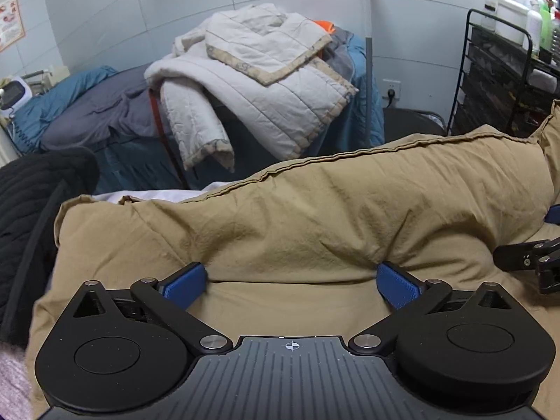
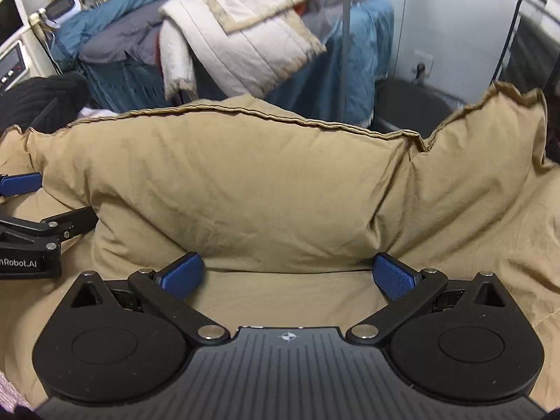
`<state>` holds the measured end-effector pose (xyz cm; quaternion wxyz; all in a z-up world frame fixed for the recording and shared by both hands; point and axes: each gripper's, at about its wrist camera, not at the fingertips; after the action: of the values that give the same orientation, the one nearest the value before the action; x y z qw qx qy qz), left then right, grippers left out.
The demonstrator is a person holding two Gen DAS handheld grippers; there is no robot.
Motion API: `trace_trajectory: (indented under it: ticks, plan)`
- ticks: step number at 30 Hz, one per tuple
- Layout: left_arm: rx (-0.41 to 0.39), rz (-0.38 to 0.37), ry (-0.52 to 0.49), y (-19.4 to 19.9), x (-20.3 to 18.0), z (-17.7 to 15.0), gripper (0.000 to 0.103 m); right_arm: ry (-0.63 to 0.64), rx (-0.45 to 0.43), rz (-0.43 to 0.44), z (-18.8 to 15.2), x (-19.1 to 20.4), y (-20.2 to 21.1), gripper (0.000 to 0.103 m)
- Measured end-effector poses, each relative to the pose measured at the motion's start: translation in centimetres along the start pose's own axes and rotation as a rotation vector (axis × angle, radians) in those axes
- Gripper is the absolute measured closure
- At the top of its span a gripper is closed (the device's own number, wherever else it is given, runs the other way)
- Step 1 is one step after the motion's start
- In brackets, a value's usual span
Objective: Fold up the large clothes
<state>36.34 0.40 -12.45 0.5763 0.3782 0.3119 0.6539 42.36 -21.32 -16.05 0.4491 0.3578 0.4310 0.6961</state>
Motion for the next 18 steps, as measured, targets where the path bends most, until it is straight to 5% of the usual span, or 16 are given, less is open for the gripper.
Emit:
trace_trajectory:
  ticks: [18]
  plan:
    - [-0.064, -0.006, 0.042, -4.6, 0.0, 0.8, 0.0, -0.011, 0.003, 0.003, 2.3, -0.4, -4.3, 0.0]
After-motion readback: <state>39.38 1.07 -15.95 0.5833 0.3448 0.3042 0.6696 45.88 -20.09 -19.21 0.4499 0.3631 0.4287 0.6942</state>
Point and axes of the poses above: each gripper's, at about its wrist camera, not at the fingertips, and y roughly against the way its jaws point, x to its left, z to its top, and after that the axes turned 11 degrees about x, right-handed
